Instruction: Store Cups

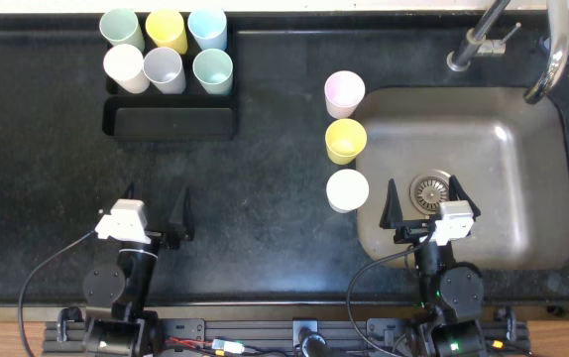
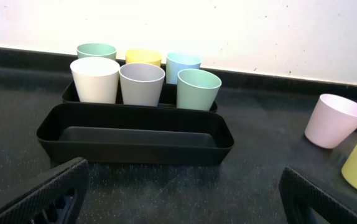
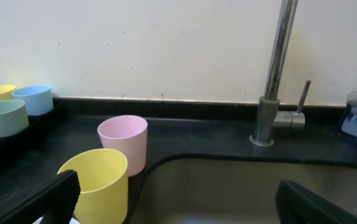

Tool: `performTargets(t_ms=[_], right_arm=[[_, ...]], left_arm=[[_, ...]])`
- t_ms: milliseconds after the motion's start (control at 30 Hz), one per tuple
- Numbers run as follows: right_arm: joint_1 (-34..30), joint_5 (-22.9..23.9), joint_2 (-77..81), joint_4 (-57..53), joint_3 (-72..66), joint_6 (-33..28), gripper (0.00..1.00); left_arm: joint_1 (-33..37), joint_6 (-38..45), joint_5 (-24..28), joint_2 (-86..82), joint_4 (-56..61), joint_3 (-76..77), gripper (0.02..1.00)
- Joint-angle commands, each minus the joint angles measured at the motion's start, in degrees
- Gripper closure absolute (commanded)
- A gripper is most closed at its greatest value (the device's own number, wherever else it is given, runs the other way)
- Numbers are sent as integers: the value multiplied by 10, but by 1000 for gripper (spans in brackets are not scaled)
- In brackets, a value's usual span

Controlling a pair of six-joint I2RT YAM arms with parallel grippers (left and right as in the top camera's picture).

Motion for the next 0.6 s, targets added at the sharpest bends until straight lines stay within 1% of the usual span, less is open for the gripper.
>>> performTargets(t_ms=[33, 133, 300, 600], right_arm=[[-2, 6, -6, 2, -8, -2, 3], [-2, 6, -6, 2, -8, -2, 5], [-2, 6, -6, 2, -8, -2, 3], [-2, 6, -6, 2, -8, -2, 5]], left_arm=[[24, 10, 9, -6, -1, -1, 18], [24, 11, 7, -6, -1, -1, 18], [24, 43, 7, -6, -1, -1, 18], [24, 43, 7, -6, -1, -1, 18]])
